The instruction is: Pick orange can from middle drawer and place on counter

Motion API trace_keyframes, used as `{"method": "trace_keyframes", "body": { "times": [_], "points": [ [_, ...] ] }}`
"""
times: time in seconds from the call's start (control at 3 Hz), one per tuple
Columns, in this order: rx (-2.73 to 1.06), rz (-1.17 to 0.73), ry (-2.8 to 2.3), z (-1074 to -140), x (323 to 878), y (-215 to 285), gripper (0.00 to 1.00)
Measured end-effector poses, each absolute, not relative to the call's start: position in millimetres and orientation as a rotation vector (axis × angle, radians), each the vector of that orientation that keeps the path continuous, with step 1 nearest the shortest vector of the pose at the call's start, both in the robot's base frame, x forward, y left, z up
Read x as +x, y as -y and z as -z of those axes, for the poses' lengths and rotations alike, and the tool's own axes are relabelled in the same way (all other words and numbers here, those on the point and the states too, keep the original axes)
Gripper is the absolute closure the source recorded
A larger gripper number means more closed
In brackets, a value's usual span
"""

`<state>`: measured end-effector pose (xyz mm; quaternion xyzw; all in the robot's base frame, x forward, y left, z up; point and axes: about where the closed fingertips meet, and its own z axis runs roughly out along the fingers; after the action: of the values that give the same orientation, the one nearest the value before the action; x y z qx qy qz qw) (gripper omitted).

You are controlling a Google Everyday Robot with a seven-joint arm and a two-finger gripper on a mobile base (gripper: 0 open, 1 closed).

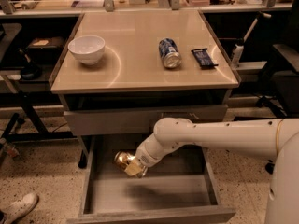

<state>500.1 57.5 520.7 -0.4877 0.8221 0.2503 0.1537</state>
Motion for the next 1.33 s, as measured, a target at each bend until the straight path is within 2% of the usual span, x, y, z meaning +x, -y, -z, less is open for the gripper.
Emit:
{"method": "trace_keyframes", "body": {
  "times": [0.33, 1.33],
  "points": [
    [-1.398, -0.717, -2.357, -521.0, 500.0, -57.5, 1.00],
    [-1.386, -0.637, -2.222, -659.7, 499.0, -24.5, 1.00]
  ]
}}
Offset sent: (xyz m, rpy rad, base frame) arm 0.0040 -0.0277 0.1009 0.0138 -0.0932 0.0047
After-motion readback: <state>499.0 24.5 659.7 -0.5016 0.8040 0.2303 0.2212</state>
